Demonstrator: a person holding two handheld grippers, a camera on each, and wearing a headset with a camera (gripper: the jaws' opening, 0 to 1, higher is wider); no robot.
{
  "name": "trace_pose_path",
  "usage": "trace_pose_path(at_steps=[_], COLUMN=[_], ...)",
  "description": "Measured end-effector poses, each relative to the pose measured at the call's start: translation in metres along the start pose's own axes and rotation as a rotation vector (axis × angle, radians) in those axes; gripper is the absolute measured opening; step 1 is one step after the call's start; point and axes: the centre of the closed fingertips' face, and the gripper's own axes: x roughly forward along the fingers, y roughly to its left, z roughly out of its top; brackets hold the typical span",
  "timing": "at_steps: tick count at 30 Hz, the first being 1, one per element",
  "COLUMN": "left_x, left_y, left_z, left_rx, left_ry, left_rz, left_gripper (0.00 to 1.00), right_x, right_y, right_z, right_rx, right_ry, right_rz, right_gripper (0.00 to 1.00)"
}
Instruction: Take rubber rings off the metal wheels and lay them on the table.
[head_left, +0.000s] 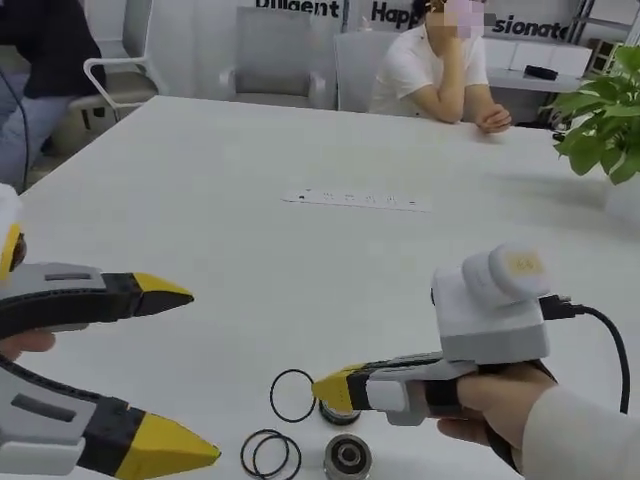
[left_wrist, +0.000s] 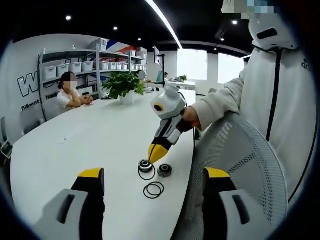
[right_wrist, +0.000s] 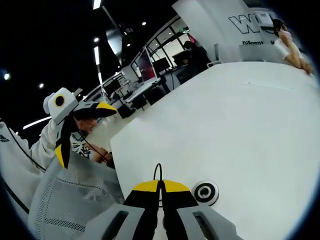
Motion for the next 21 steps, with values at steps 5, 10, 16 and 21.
trace_pose_path(at_steps=[5,10,16,21], left_x=[-0.013,-0.017,-0.012,-0.010], left_y=[0.002,-0.001,-0.011,-0.018], left_z=[-0.010,-0.024,-0.046,-0.051], left_rx=[-0.019,-0.052,-0.095,-0.122], left_ry=[0.011,0.018,0.050,0.050], left_rz=[0.039,0.055,0.057,0.049], left_gripper=[0.80,0.80,0.80,0.80], right_x=[0.005,0.011,0.016,0.020], right_y=[0.005,0.012,0.015,0.015], right_z=[-0.005,-0.014,-0.022,-0.029], right_rx=[-0.005,-0.025,-0.034,-0.029], right_ry=[0.021,0.064,0.095,0.117], right_rz=[0.018,0.037,0.048,0.055], right_gripper=[0.00,0.00,0.00,0.00])
